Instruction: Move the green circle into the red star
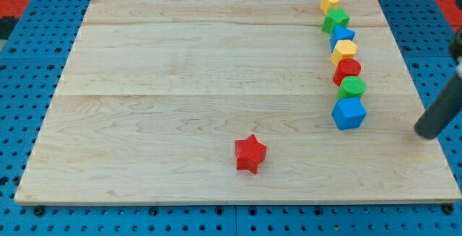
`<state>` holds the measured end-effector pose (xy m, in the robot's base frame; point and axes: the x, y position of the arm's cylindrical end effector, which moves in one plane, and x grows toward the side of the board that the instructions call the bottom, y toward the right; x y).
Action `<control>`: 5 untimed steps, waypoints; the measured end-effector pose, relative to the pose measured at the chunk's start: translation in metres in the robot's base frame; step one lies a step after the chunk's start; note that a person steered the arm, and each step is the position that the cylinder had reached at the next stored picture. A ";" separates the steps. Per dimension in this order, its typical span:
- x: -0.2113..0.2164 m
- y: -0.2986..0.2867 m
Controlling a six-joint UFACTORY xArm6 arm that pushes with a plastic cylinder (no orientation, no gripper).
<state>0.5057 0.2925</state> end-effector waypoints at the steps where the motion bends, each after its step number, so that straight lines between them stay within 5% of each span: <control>1: -0.030 0.002; 3: -0.046 -0.078; 5: -0.070 -0.096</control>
<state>0.4353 0.1966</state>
